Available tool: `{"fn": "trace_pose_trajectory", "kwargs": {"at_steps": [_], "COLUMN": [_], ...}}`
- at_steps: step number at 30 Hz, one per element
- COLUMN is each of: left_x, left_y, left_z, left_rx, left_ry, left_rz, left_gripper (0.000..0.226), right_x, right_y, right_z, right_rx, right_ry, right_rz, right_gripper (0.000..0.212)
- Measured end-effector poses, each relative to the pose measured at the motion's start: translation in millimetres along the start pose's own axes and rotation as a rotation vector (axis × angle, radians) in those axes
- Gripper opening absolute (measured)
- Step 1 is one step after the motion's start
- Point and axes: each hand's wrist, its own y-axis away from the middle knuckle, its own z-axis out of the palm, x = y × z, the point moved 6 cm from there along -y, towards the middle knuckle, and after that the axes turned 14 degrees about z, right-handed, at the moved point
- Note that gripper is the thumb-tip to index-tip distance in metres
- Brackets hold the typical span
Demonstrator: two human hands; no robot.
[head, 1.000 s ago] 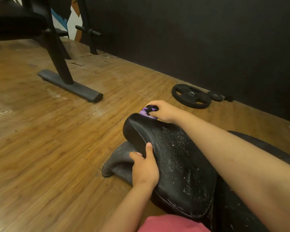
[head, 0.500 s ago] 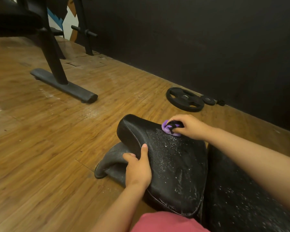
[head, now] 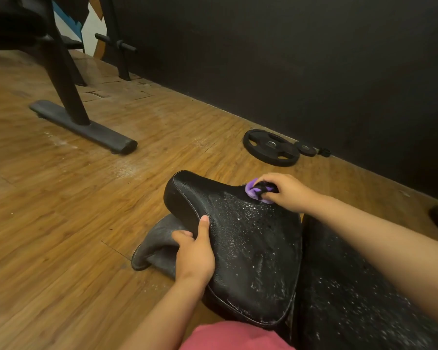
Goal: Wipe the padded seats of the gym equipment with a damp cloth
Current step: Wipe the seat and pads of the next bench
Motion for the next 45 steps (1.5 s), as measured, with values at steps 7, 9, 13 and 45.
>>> {"fn": "trace_pose_trajectory", "kwargs": {"at_steps": [7,9,13,45], "left_x": [-2.9,-2.1,-2.4,1.4], "left_y": [-2.6,-2.8,-4.5,-1.4], "left_z": [1.0,1.2,1.2,-1.4], "left_rx": [0.008,0.011,0.011,0.057], "left_ry": [0.029,0.042,0.052,0.069], "left_rz": [0.006,0.010,0.010,0.004], "left_gripper": [0.057,0.055,0.056,0.059], "right_x": [18.6,23.2,29.6,69.4], "right_y": [-17.1,-33.9,-52.0,26.5], "right_z": [-1.7,-0.8,4.4,-13.1], "right_rx": [0.046,0.064,0.055,-0.080], "right_ry": [0.092,0.074,0.040,-0.079], "right_rz": [0.011,0.052,0.109,0.198], "right_gripper": [0.015,0.016,0.018,0.018]}}
